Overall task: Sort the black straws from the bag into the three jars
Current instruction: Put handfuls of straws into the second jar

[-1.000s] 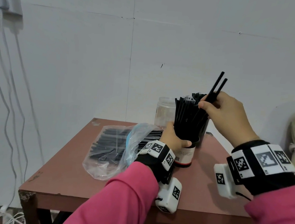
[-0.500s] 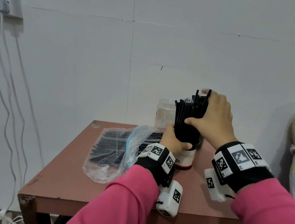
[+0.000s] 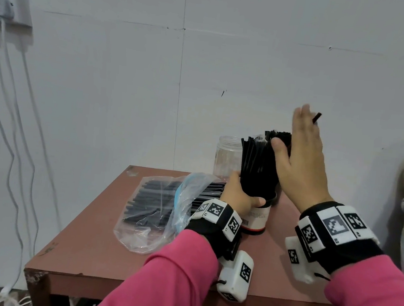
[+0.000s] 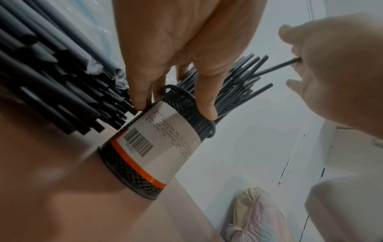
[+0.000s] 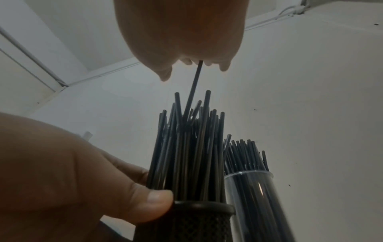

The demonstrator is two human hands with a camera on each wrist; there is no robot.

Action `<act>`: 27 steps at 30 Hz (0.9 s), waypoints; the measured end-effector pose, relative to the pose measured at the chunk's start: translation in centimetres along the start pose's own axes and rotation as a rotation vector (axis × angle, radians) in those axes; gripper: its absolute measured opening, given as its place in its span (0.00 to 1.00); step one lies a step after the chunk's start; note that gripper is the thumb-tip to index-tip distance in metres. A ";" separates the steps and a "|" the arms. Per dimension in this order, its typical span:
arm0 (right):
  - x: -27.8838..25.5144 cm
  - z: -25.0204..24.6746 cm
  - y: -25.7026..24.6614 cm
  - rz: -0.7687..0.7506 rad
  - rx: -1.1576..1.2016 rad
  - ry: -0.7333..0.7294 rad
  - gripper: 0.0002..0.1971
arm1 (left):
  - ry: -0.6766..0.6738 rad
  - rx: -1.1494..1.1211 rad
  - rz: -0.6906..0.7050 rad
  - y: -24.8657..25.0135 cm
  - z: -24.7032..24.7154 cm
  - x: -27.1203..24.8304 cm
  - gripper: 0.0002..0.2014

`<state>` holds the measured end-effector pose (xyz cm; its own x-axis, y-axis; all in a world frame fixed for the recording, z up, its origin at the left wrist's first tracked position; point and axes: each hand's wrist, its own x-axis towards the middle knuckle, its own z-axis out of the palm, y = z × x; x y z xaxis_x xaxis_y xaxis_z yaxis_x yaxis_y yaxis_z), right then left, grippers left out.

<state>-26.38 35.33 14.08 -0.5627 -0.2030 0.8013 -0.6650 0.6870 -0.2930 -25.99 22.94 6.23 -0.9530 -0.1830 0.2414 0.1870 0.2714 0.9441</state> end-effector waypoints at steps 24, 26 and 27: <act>-0.3 -1.3 0.4 0.065 -0.035 -0.202 0.24 | 0.039 0.018 -0.075 0.1 0.3 0.3 0.35; -0.3 -1.4 0.2 0.158 0.067 -0.239 0.27 | 0.044 0.041 -0.073 0.7 0.5 0.2 0.41; -0.5 -1.3 0.1 0.214 0.166 -0.294 0.27 | 0.044 0.054 -0.061 1.0 0.6 0.1 0.45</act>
<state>-25.54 36.44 14.38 -0.7979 -0.2747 0.5365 -0.5739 0.6185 -0.5368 -26.03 23.80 7.02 -0.9506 -0.2422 0.1942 0.1141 0.3091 0.9442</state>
